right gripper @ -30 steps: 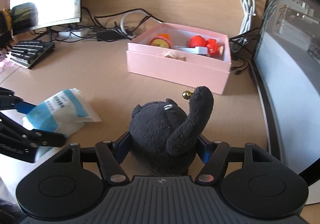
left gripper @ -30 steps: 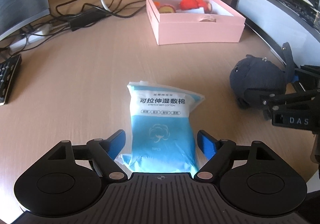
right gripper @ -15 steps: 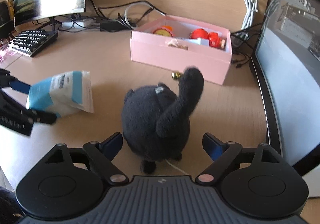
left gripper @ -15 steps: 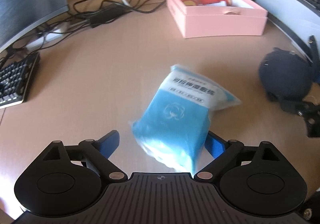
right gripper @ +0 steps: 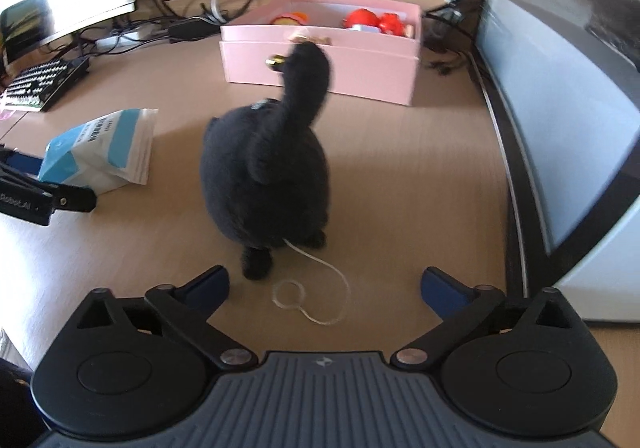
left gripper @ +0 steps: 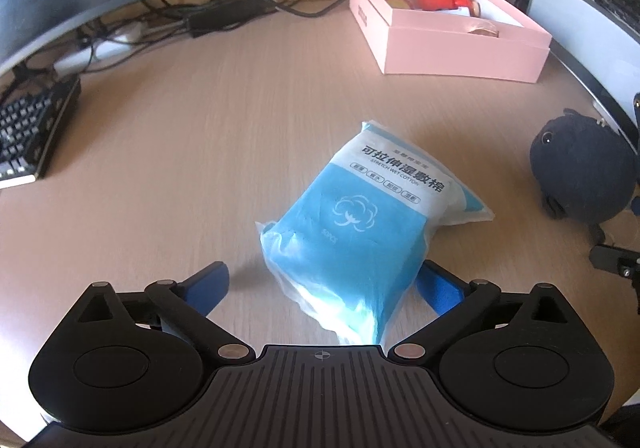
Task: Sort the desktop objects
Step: 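Grasp the blue wet-wipes pack with the left gripper while the right holds the plush cat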
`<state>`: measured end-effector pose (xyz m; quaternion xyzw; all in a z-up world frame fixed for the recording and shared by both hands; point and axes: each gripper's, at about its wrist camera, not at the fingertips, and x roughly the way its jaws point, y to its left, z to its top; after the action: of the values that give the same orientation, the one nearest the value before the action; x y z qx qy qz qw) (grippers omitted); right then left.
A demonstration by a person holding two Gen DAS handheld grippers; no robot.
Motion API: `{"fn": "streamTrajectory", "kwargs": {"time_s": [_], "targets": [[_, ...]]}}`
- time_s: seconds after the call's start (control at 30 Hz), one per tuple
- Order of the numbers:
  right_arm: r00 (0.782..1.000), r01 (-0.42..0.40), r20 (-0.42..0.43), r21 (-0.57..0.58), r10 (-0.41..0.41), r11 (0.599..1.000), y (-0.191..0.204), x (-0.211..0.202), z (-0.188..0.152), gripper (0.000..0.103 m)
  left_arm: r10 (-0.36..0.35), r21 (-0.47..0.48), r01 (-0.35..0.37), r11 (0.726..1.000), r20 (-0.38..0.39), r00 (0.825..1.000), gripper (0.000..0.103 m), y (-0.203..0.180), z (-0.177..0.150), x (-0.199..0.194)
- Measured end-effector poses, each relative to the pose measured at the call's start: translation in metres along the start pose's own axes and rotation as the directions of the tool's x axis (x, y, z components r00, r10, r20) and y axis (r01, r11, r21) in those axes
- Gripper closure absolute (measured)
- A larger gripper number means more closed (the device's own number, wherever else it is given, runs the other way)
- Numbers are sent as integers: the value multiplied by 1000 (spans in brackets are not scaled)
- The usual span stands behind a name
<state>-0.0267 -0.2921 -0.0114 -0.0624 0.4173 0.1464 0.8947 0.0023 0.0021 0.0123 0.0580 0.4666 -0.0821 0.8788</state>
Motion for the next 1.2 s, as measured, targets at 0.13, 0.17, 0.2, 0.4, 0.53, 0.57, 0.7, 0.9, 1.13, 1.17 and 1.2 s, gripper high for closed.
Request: {"fn": "streamTrajectory", "kwargs": {"time_s": [0.13,0.17,0.2,0.4,0.53,0.57,0.7,0.9,1.13,1.17,1.2], "targets": [[1000,-6,-2,-6,6,1000,4,1,1,0,-7,7,7,1000,2,1000,0,-2,1,1],[1000,-12,0,-13,12,1000,6,2,1,0,-9,9,9,1000,3,1000,0,-2,1,1],[1000,-19,2,-22,19,1000,9,2,1,0,-12,14,12,1000,3,1000,0,-2,1,1],[999,-42,10,-47,43,998,18,11,12,0,-15,118,8,993,58,998,0,-16,5,-1],[999,-37,28,-58,39,998,23,17,22,0,-29,107,24,994,44,999,0,-17,12,2],[999,-37,38,-59,39,998,24,17,24,0,-42,100,38,994,42,998,0,-17,12,1],[996,-42,69,-79,48,996,28,15,32,3,-100,97,96,991,32,994,0,-19,11,-7],[996,-57,56,-97,63,994,31,16,36,33,-139,137,130,982,56,989,0,-24,12,-19],[997,-54,57,-106,60,993,33,13,32,34,-80,161,72,984,48,996,0,-29,19,-2],[997,-54,56,-106,60,993,33,12,32,34,-73,170,64,983,48,996,3,-32,19,1],[997,-55,54,-108,61,993,32,12,32,34,-70,177,61,982,46,996,15,-33,18,2]]}}
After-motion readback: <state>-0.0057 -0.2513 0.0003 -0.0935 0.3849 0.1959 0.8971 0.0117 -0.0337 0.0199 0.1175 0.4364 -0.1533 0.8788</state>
